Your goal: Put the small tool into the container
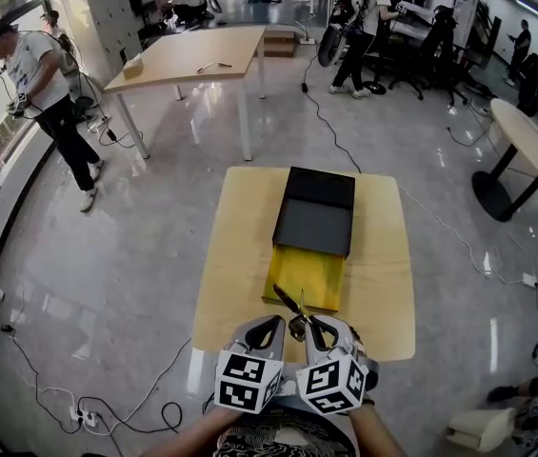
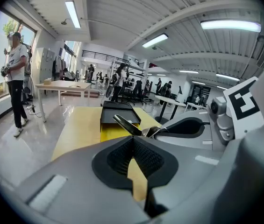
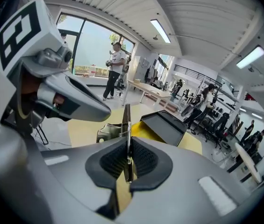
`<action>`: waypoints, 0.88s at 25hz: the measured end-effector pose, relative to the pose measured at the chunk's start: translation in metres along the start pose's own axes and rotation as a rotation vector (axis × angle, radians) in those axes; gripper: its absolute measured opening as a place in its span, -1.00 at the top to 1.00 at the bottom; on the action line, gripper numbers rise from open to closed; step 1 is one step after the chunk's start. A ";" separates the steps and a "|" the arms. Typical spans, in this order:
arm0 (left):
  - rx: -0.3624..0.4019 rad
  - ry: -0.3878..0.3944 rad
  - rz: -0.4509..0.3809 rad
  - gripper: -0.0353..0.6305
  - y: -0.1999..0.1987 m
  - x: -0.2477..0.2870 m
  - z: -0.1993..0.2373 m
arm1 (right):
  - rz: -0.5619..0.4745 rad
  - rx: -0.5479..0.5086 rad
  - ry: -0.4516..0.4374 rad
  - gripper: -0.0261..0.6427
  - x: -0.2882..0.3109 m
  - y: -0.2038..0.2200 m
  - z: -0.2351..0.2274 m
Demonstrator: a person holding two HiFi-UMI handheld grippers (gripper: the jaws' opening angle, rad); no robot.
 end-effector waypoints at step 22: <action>-0.039 0.026 0.015 0.87 -0.047 0.096 0.091 | 0.218 -0.219 0.008 0.89 0.123 -0.028 -0.055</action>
Point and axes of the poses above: the fingertips, and each gripper's own axes: x forward along the fingers, z to its left, y out of its underside, the point moved 3 cm from there along -x, backward along the fingers, and after that the axes turned 12 degrees about -y, right-handed, at the moved point
